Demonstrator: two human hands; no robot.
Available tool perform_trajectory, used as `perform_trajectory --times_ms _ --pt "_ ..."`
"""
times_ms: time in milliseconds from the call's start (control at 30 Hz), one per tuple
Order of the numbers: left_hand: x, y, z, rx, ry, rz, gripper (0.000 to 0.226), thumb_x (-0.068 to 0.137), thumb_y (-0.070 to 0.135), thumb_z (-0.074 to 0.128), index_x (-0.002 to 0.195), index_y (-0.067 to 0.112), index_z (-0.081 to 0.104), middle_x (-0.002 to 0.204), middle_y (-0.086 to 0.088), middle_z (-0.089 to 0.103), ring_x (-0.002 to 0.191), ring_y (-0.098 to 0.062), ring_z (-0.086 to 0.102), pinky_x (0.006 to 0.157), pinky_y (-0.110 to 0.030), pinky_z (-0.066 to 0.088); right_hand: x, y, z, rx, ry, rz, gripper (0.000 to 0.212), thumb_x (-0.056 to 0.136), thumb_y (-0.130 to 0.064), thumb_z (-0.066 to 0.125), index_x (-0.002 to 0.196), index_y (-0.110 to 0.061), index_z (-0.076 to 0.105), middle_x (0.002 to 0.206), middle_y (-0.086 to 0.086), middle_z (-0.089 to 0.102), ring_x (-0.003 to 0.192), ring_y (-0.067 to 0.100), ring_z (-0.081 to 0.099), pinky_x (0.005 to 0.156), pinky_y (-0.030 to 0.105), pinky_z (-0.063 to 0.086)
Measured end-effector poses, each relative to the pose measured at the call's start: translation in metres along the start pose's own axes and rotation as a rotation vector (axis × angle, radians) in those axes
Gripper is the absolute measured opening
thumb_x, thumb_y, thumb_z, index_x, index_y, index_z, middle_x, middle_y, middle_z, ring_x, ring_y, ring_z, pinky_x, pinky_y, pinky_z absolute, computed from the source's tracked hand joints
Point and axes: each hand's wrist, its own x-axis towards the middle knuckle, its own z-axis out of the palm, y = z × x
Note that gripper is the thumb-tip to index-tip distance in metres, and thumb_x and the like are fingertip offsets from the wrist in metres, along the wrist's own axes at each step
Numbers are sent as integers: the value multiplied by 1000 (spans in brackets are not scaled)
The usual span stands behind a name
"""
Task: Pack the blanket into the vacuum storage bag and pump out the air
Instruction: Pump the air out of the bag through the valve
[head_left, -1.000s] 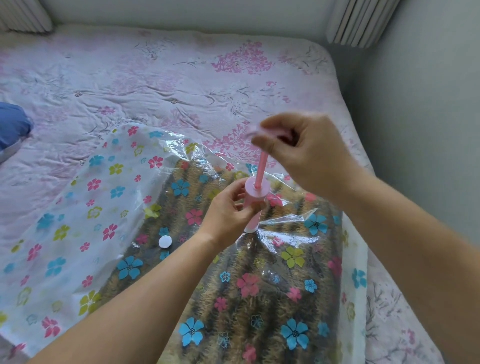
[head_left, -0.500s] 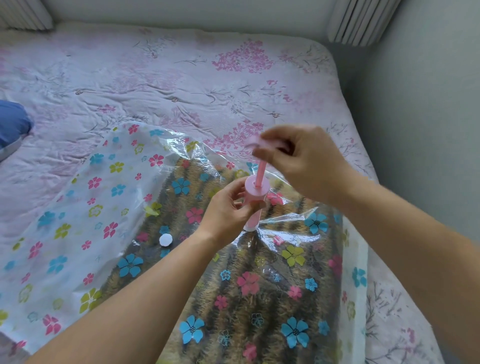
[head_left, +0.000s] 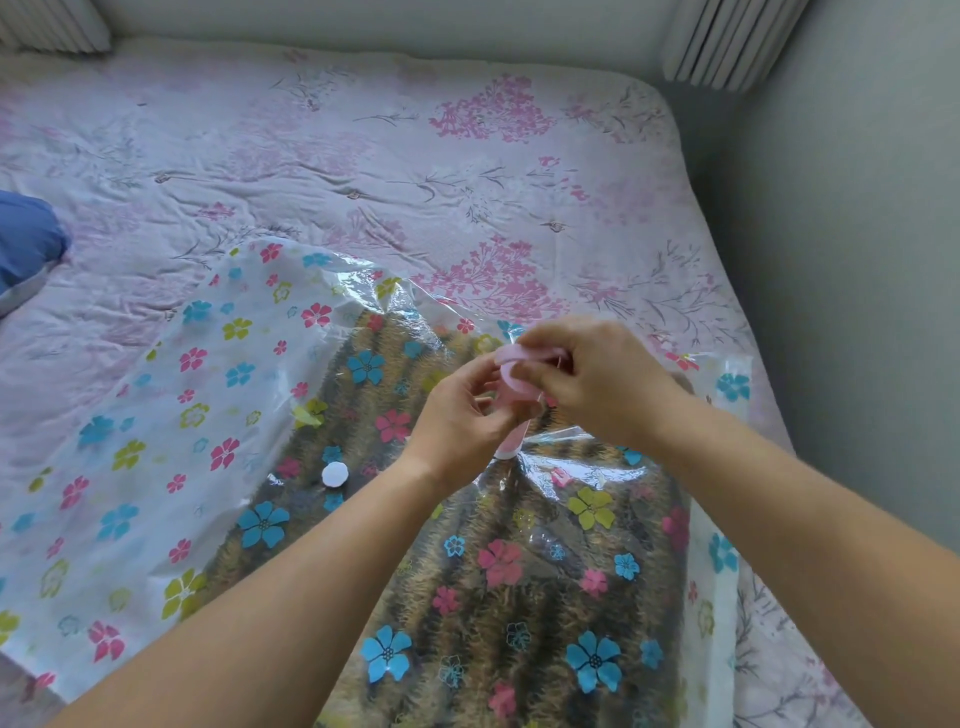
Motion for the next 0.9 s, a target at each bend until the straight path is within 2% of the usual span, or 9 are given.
perform_trajectory --times_ms 67,167,300,400,467,533,667,800,900 --pt "-1 2 0 22 -15 16 41 89 18 77 127 32 70 117 5 77 114 -18 71 104 -52 53 -3 4 5 35 -2 13 18 93 -30 70 108 -21 74 87 -9 65 77 9 56 75 29 46" --pt "2 7 0 29 12 47 42 88 29 77 128 32 68 117 9 76 114 -13 70 102 -48 55 -1 1 -2 55 63 -28 14 93 -26 71 103 -17 74 81 -10 63 73 6 52 67 10 38" --pt "7 14 -2 10 30 86 47 82 43 75 128 31 68 114 13 74 111 -5 67 93 -29 59 5 -10 -18 76 139 -67 17 93 -23 71 105 -12 74 85 -1 70 78 10 57 71 19 44" --pt "7 12 -4 23 12 100 45 83 40 75 126 36 67 115 18 73 110 -1 66 89 -13 52 10 -17 -27 118 184 -95 21 94 -26 72 106 -9 74 82 -1 69 73 8 57 69 22 44" --pt "4 7 -4 60 19 98 42 81 42 74 122 43 66 115 21 73 110 -3 66 92 -10 47 13 -23 -34 148 235 -128 21 94 -27 72 105 -9 74 74 -11 62 64 2 53 63 14 38" --pt "2 4 -4 74 27 86 38 81 44 73 115 57 63 113 26 72 108 0 66 91 -7 45 17 -31 -43 194 319 -168 20 94 -28 71 103 -10 74 69 -16 55 58 2 48 59 14 35" --pt "3 2 -2 80 24 83 40 83 44 74 113 67 59 114 30 70 110 2 65 91 -5 45 23 -40 -56 264 487 -246 15 96 -34 67 99 -20 71 68 0 61 56 13 44 53 27 37" --pt "5 0 -1 41 37 86 40 86 33 76 121 50 65 115 22 73 110 -3 66 90 -7 46 18 -21 -30 161 285 -143 28 96 -38 67 104 -12 73 64 3 59 51 6 43 51 19 34" --pt "4 -1 0 17 34 85 40 88 23 78 127 32 69 113 17 75 108 -4 68 86 -8 48 7 0 -2 23 82 -59 23 95 -30 69 108 -12 74 86 6 72 78 19 63 75 34 48"
